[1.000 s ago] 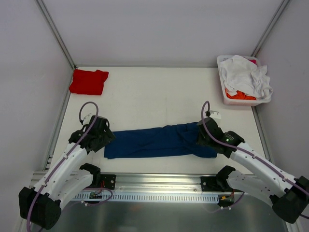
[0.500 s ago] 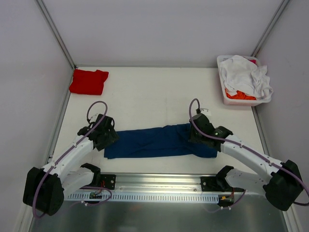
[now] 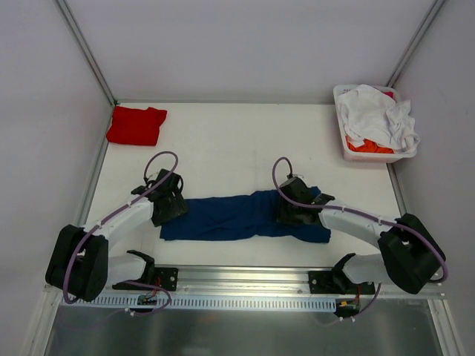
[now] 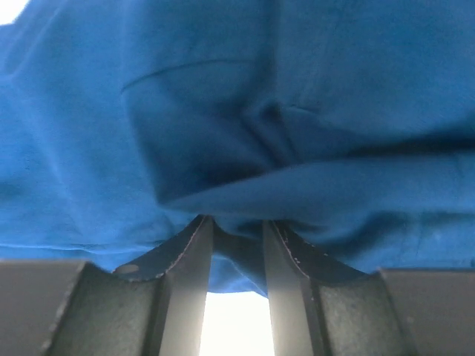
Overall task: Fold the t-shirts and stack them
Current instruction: Fold the tshirt
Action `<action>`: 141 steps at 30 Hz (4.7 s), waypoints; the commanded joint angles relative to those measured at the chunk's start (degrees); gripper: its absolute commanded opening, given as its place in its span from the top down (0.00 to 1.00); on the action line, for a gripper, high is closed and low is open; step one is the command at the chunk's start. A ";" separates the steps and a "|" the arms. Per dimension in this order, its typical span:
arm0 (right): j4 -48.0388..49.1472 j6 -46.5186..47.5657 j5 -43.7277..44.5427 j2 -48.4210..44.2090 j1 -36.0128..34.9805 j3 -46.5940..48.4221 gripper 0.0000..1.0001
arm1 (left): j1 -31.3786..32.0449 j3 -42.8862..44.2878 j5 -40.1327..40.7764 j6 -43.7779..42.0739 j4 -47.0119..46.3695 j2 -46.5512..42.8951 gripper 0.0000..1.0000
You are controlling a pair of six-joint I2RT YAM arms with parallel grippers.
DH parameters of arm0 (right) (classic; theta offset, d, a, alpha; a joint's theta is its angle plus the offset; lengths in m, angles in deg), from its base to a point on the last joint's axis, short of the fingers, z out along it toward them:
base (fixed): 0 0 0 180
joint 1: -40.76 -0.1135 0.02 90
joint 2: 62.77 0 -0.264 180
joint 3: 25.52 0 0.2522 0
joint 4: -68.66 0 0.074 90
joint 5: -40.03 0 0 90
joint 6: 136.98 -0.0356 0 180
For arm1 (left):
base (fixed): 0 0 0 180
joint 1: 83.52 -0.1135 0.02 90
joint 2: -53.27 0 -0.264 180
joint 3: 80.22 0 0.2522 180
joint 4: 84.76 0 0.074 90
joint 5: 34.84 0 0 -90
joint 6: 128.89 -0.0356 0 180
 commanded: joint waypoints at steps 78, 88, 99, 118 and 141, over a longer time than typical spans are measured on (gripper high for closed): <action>-22.10 30.37 9.12 19.23 9.55 40.77 0.54 | 0.47 5.00 -3.61 -0.68 -2.85 -2.57 0.23; -23.79 27.12 9.74 9.38 7.88 33.15 0.54 | 0.56 4.91 -3.79 -0.50 -2.94 -3.18 0.23; -16.58 22.81 7.72 11.13 7.18 19.25 0.54 | 0.56 5.09 -3.88 -0.85 -2.77 -3.71 0.23; -13.58 26.32 10.08 29.14 6.82 27.92 0.54 | 0.56 5.61 -3.97 -1.47 -1.01 -6.96 0.20; -25.54 34.41 6.85 53.05 12.97 72.13 0.54 | 1.08 4.56 -3.71 -0.59 -0.57 -4.95 0.20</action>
